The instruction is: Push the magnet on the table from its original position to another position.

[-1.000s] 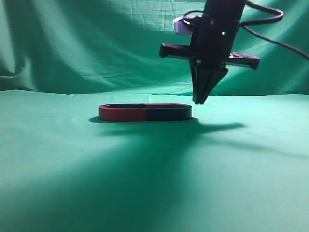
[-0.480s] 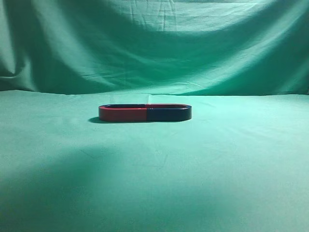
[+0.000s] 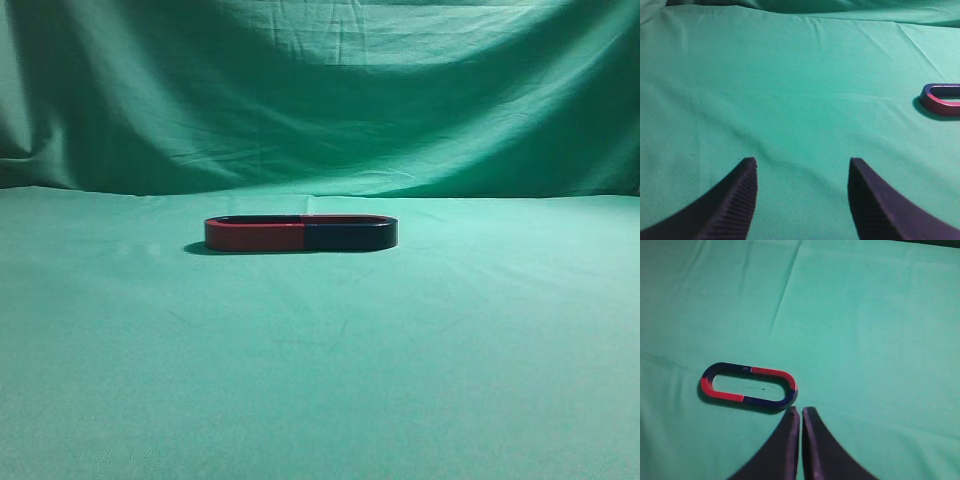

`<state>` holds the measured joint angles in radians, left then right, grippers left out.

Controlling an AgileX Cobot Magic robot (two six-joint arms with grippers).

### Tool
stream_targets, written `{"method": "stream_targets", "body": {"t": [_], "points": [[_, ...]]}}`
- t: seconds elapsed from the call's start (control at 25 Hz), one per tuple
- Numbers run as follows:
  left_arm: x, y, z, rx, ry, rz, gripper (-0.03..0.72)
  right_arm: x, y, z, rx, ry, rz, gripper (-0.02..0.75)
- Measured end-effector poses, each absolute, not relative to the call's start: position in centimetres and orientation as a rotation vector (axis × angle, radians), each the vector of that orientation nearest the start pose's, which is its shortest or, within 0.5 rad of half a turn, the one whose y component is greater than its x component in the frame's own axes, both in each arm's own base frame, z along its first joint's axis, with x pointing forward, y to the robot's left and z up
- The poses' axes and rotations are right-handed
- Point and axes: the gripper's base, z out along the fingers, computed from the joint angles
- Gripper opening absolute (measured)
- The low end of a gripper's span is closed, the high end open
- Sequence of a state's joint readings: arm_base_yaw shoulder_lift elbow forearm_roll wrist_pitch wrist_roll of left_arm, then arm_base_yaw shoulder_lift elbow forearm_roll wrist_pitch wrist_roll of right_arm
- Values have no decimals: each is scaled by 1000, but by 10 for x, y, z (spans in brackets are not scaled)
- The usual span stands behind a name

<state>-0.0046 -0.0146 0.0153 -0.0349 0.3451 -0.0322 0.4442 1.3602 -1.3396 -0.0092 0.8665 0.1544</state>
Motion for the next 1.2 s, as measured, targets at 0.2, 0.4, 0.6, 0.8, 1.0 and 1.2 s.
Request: {"method": "stream_targets", "body": {"t": [0.2, 0.4, 0.6, 0.8, 1.0, 1.2], "points": [[53, -1, 178, -47, 1829, -60, 372, 222, 105, 362, -332, 2258, 307, 0], [53, -1, 178, -47, 1829, -60, 372, 183, 87, 333, -319, 2150, 334, 0], [53, -1, 178, -47, 1829, -60, 372, 155, 73, 304, -284, 2027, 379, 0], [53, -1, 178, -47, 1829, -60, 372, 133, 63, 286, -262, 1945, 410, 0], [53, -1, 178, -47, 1829, -60, 372, 123, 57, 281, -323, 1906, 355, 0], [53, -1, 178, -47, 1829, -60, 372, 121, 56, 282, -354, 1891, 323, 0]]}}
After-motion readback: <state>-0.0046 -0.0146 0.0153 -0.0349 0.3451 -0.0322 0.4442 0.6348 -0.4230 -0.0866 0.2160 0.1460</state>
